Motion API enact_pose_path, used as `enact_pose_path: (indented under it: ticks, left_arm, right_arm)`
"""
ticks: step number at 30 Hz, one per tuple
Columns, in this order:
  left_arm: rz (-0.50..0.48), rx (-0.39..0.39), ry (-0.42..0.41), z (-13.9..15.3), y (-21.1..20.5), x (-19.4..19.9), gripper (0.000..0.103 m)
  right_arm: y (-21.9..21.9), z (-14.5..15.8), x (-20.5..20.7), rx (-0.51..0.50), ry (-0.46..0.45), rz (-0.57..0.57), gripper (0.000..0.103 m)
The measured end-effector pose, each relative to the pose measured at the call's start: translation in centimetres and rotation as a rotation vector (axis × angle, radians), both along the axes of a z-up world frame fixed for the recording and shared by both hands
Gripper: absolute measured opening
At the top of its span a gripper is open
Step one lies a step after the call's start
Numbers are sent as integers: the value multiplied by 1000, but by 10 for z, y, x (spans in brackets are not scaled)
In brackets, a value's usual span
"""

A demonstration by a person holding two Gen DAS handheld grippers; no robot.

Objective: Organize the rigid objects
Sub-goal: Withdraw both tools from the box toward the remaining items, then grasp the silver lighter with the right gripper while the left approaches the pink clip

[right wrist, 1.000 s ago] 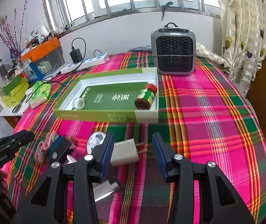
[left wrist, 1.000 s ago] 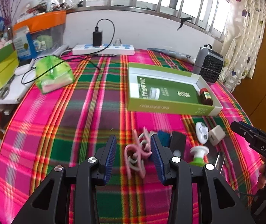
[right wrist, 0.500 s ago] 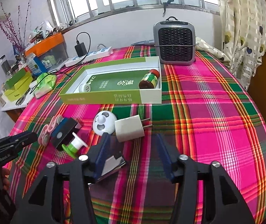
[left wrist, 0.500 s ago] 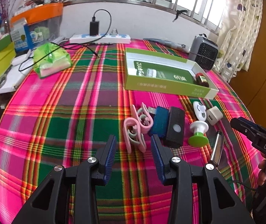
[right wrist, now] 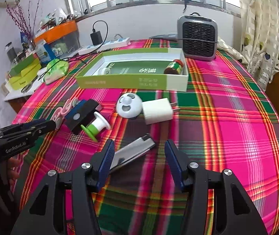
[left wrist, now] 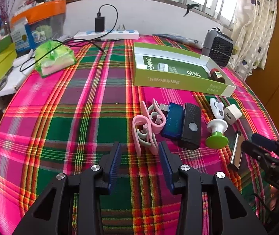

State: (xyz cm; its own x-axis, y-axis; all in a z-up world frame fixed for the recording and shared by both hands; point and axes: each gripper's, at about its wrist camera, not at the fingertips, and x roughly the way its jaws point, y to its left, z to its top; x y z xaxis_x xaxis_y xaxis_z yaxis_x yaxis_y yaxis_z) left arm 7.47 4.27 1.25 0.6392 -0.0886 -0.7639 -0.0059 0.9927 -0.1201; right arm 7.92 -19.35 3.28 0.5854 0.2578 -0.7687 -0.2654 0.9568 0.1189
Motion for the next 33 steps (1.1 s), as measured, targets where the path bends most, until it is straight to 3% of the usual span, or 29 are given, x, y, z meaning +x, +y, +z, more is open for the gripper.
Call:
enact_pose_path:
  ticks: [17,22,33]
  left_arm:
    - [-39,-34,17,-5,0,4,38]
    - [-48,-30,21,-5,-1,6,38]
    - [-43,9,26,-5,0,15,38]
  right_arm:
    - [16,-12,-6,-143,47,-57,54]
    - [6,-12,-7,-129,51,-82,55]
    - [11,-13,3,-122,23,-10,58]
